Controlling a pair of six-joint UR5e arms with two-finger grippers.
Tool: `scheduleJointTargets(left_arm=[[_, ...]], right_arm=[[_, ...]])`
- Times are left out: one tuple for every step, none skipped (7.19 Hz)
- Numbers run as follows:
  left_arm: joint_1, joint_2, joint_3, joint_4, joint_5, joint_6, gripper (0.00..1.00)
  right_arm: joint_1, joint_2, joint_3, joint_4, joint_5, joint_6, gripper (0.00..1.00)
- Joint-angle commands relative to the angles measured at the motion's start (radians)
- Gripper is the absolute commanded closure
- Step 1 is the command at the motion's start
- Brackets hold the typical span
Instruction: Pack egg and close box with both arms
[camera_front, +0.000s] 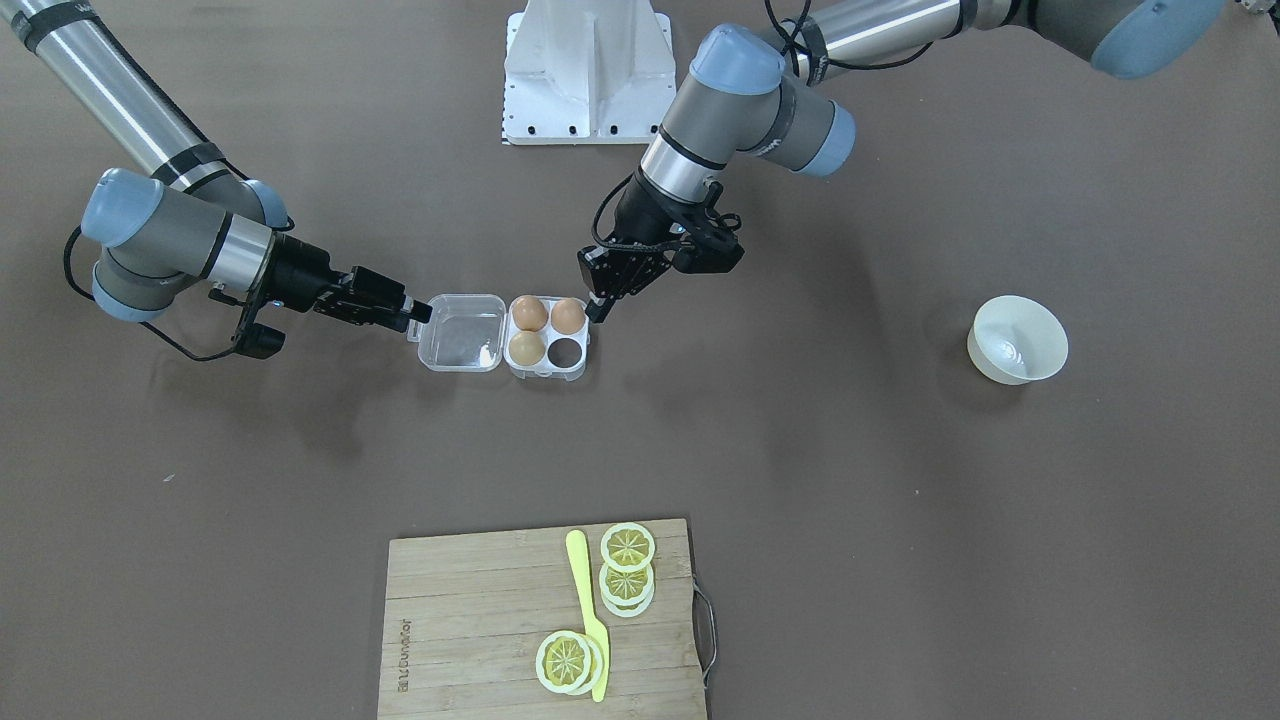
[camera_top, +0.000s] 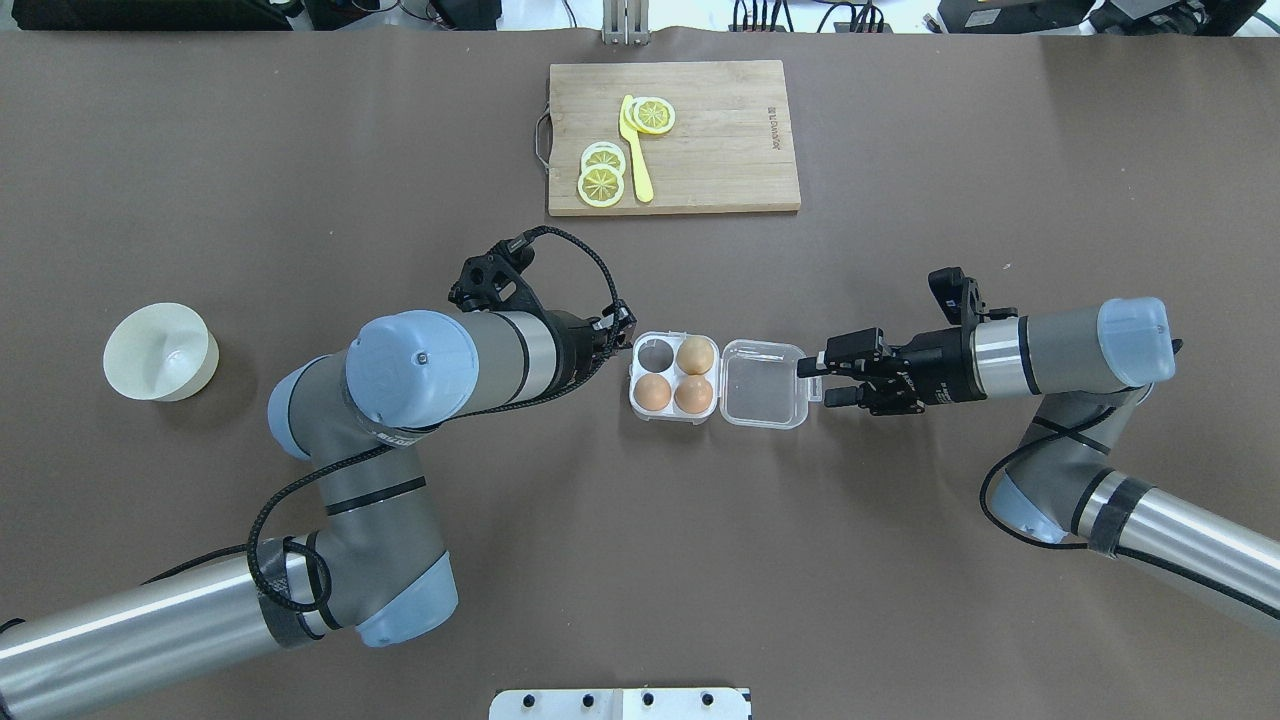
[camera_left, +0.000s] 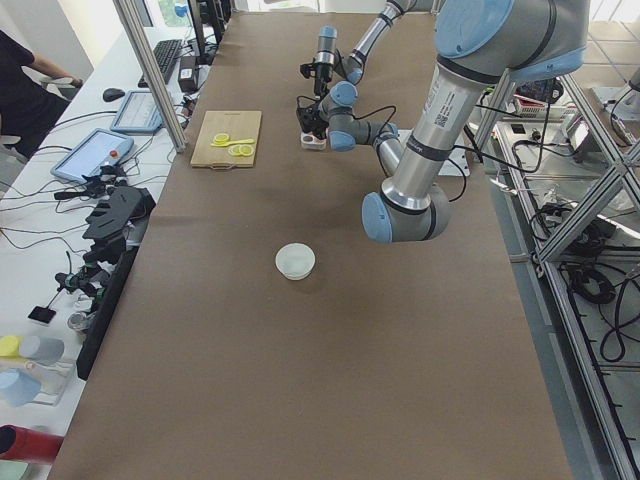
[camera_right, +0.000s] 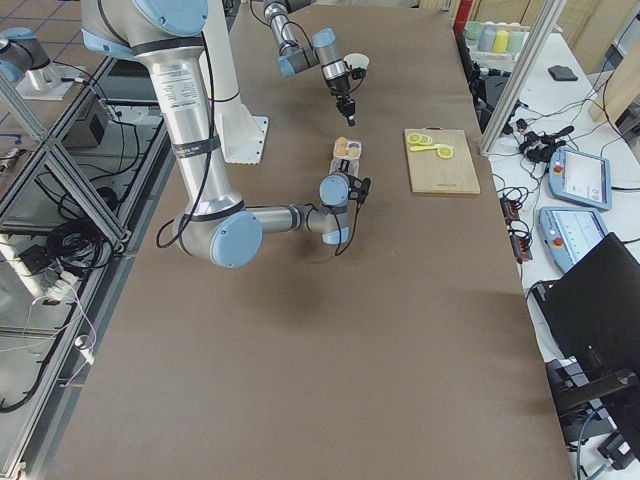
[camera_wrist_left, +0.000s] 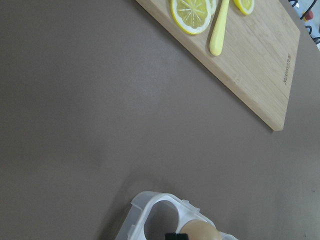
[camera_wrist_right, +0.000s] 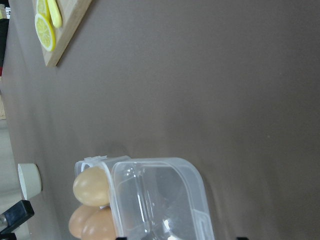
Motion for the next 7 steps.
scheduleJointTargets(left_arm=[[0.000, 0.000, -0.001, 0.000, 0.000, 0.000, 1.00], [0.000, 0.000, -0.001, 0.000, 0.000, 0.000, 1.00], [0.000, 0.000, -0.001, 0.000, 0.000, -0.001, 1.00], [0.000, -0.001, -0.002, 0.000, 0.000, -0.001, 1.00], [0.000, 0.000, -0.001, 0.001, 0.000, -0.001, 1.00], [0.000, 0.000, -0.001, 0.000, 0.000, -0.001, 1.00], [0.000, 0.000, -0.001, 0.001, 0.000, -0.001, 1.00]], right_arm=[[0.001, 0.001, 0.000, 0.000, -0.002, 0.000, 0.28], [0.000, 0.001, 0.000, 0.000, -0.002, 0.000, 0.31], [0.001, 0.001, 0.000, 0.000, 0.000, 0.000, 0.31], [0.001, 0.001, 0.000, 0.002, 0.000, 0.000, 0.32], [0.003, 0.001, 0.000, 0.002, 0.001, 0.000, 0.32], [0.003, 0.001, 0.000, 0.002, 0.000, 0.000, 0.35], [0.001, 0.001, 0.000, 0.000, 0.000, -0.002, 0.38]])
